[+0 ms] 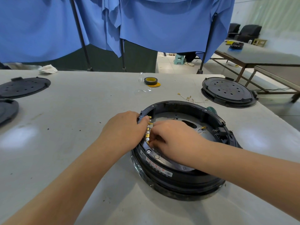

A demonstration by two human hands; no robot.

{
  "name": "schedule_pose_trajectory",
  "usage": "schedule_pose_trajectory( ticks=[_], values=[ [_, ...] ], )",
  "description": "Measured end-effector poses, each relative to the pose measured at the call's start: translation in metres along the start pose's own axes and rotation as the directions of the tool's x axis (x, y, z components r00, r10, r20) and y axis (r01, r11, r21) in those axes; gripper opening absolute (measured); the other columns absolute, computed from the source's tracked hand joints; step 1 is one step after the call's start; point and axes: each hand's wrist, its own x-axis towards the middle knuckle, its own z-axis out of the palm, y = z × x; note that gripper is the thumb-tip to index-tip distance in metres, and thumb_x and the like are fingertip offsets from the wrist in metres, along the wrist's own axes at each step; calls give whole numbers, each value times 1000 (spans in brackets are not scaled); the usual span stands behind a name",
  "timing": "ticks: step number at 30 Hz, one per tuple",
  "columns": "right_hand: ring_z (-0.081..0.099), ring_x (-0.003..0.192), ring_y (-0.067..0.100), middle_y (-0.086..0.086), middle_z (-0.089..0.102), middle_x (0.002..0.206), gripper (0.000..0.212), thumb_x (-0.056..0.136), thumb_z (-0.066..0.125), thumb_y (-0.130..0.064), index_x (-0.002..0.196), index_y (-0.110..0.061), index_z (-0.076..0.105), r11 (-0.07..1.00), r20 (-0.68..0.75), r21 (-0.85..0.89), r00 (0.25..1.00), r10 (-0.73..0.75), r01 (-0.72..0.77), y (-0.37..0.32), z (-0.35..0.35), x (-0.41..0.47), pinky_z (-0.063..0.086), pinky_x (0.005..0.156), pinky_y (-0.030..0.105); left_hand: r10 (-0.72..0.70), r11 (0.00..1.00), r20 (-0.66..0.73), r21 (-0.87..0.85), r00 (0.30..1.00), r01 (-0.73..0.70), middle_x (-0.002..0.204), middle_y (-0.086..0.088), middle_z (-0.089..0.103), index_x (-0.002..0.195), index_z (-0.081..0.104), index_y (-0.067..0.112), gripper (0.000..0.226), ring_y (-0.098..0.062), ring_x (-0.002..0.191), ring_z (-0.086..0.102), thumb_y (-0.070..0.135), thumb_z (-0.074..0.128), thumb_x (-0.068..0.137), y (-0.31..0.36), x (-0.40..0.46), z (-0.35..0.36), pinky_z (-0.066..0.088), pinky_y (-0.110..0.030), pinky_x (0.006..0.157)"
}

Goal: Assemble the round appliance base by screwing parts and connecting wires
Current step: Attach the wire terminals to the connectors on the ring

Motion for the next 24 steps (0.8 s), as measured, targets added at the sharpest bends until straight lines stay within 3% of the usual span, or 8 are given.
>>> schedule_pose_trajectory(
  ticks=[6,16,20,24],
  values=[
    [56,86,22,1,61,92,10,90,55,-27,86,-19,59,998,-21,59,999,35,-33,0,1,0,44,73,33,-3,1000,-7,7,1000,3,86,-6,63,95,68,18,44,-24,80,54,49,38,96,-1,0,1,37,-32,65],
    [48,65,6,-10,52,65,12,82,63,-35,74,-31,54,983,-84,177,994,73,-57,10,5,-2,39,62,29,-25,997,4,-72,1000,25,84,0,66,92,69,23,41,-18,77,57,52,41,94,-7,1,3,40,-30,62],
    [53,55,-1,-11,59,59,13,79,67,-38,74,-27,64,898,-98,403,967,236,-178,16,0,-3,44,58,22,-38,993,-23,-112,999,35,69,7,62,86,69,22,41,-12,69,58,54,44,91,-8,0,3,40,-26,57],
    [47,44,3,-2,62,60,25,82,67,-38,75,-15,71,760,14,522,895,445,-386,27,-5,3,40,49,21,-100,994,-101,-47,990,96,78,5,65,96,63,26,43,-19,81,61,63,45,85,-9,0,1,43,-30,64]
  ],
)
